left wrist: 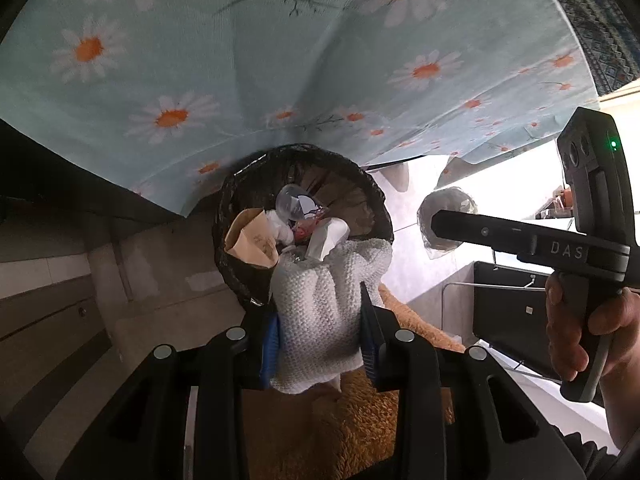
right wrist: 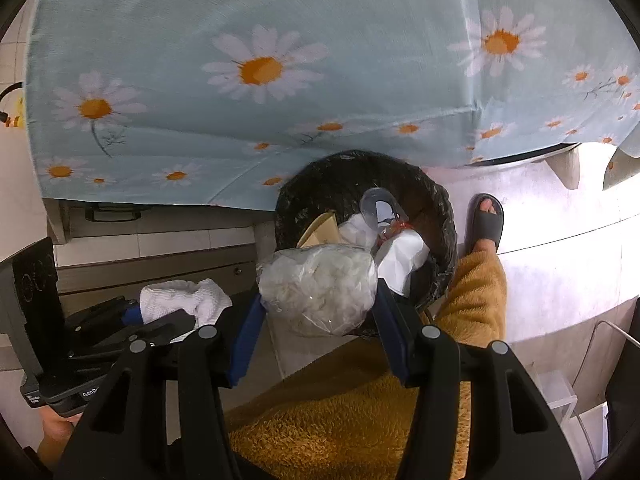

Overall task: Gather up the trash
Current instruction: 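Lower the towel and tissue bag into the bin and open both grippers, then raise both grippers from the bin back toward the table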

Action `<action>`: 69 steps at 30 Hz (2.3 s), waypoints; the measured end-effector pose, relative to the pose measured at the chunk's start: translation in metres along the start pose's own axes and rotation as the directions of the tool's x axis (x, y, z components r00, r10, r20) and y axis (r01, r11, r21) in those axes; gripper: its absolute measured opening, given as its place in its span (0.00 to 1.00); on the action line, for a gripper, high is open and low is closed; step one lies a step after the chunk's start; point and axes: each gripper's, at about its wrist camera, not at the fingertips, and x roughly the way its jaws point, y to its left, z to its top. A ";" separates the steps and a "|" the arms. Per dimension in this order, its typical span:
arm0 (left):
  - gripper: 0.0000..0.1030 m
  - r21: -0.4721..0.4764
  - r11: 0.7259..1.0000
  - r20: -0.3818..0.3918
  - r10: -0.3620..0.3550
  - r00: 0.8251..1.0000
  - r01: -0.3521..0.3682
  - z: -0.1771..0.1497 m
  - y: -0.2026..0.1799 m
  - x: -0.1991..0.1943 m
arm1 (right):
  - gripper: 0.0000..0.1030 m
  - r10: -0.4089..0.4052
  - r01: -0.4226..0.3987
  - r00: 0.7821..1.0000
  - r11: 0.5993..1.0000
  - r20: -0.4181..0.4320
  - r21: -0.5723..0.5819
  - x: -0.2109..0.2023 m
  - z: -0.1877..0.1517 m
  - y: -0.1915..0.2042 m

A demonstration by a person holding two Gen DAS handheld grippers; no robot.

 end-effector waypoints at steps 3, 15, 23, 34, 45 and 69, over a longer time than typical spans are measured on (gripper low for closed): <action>0.31 0.002 1.000 0.001 -0.001 1.000 0.001 0.002 0.000 0.002 | 0.53 0.005 -0.005 1.000 1.000 -0.007 0.003 0.003 0.001 0.000; 0.48 -0.029 1.000 0.020 -0.009 1.000 0.009 0.015 -0.003 -0.009 | 0.65 0.011 -0.011 0.999 1.000 0.043 0.000 -0.016 0.012 0.005; 0.48 -0.021 1.000 0.031 -0.005 1.000 0.006 0.017 -0.002 -0.017 | 0.65 0.004 -0.004 0.998 1.000 0.067 -0.005 -0.030 0.011 0.007; 0.48 -0.004 1.000 0.091 -0.019 0.996 0.020 0.015 -0.001 -0.046 | 0.65 0.031 -0.022 0.987 0.998 0.161 -0.059 -0.072 0.000 0.033; 0.48 0.069 0.997 0.194 -0.051 0.980 0.038 0.019 -0.012 -0.099 | 0.65 0.017 0.023 0.955 0.991 0.297 -0.130 -0.124 -0.014 0.069; 0.66 0.058 0.998 0.421 -0.048 0.906 0.025 0.066 -0.034 -0.202 | 0.78 -0.025 0.217 0.858 0.923 0.513 -0.317 -0.241 0.099 0.121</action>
